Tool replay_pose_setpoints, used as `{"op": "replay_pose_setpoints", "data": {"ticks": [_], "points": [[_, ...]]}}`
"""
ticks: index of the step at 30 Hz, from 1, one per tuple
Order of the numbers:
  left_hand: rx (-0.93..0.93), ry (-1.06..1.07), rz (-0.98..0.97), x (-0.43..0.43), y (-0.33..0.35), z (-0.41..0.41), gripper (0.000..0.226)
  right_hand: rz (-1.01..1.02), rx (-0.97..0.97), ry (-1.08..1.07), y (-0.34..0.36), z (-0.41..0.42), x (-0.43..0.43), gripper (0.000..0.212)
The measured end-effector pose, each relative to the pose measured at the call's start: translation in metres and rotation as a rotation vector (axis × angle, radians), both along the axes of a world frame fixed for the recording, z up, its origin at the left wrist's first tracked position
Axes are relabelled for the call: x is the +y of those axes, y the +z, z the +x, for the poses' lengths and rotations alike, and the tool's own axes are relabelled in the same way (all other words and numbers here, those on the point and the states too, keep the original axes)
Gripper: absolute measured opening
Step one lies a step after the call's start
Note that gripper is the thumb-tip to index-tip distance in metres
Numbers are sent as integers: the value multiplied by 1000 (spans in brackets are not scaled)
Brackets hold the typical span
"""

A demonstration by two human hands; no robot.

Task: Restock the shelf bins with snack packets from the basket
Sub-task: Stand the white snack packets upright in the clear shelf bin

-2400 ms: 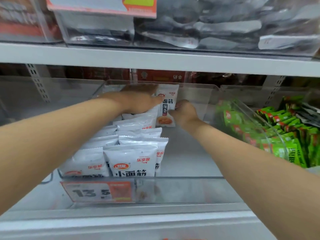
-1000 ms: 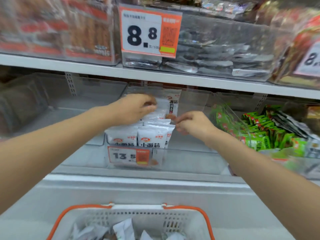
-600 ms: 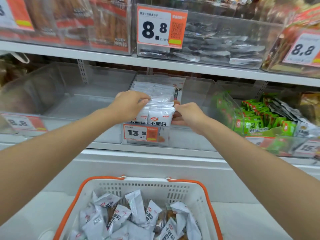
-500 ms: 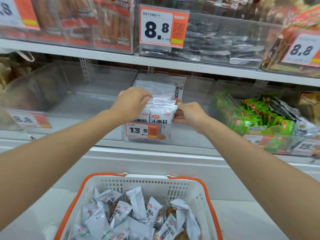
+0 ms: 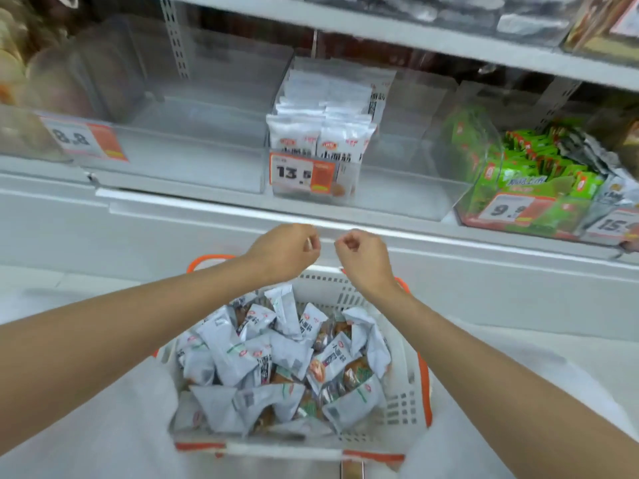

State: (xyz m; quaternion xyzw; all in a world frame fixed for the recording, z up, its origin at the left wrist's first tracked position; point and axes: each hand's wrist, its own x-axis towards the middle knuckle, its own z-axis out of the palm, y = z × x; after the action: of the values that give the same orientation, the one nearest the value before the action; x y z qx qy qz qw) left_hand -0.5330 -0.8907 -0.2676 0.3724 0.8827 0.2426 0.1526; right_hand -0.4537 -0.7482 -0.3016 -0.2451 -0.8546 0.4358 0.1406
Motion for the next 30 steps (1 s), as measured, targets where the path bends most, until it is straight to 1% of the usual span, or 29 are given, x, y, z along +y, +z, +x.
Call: {"op": "replay_pose_setpoints", "data": {"ticks": [3,6,8,10,11,12,14,17,18,20,21,24,25,28,30], "points": [[-116,-48,-156,-20,-36,2,9,79,-346,147,-58,12,-3,25],[-124,-86,-321,-35,-64,-6,10,94,-660,286,-110,17,-8,19],[-134,-93,-438,-42,-77,-12,10,85,-802,365,-144,20,-13,16],[-141,-86,-504,-46,-87,-16,15,25,-903,381,-171,25,-25,5],[-135,-88,-527,-47,-89,-17,18,-27,-931,377,-183,27,-33,8],[-129,-88,-540,-49,-90,-18,19,-79,-946,375,-196,29,-40,13],[-129,-69,-535,-50,-91,-20,21,-117,-948,343,-212,31,-55,12],[-147,-34,-501,-47,-90,-22,21,-68,-884,265,-223,30,-63,31],[-151,-33,-496,-47,-89,-21,21,-97,-862,239,-228,29,-65,35],[-161,-36,-490,-46,-89,-20,18,-230,-857,158,-231,27,-69,44],[-161,-39,-488,-45,-89,-20,18,-266,-869,125,-230,27,-70,50],[-156,-44,-479,-45,-88,-19,18,-335,-881,112,-233,28,-71,75],[-155,-43,-477,-45,-87,-19,18,-360,-873,64,-232,30,-72,74],[-159,-25,-473,-45,-84,-19,19,-443,-834,-138,-239,32,-72,62],[-163,-23,-473,-45,-82,-19,20,-523,-808,-183,-240,31,-72,62]]}}
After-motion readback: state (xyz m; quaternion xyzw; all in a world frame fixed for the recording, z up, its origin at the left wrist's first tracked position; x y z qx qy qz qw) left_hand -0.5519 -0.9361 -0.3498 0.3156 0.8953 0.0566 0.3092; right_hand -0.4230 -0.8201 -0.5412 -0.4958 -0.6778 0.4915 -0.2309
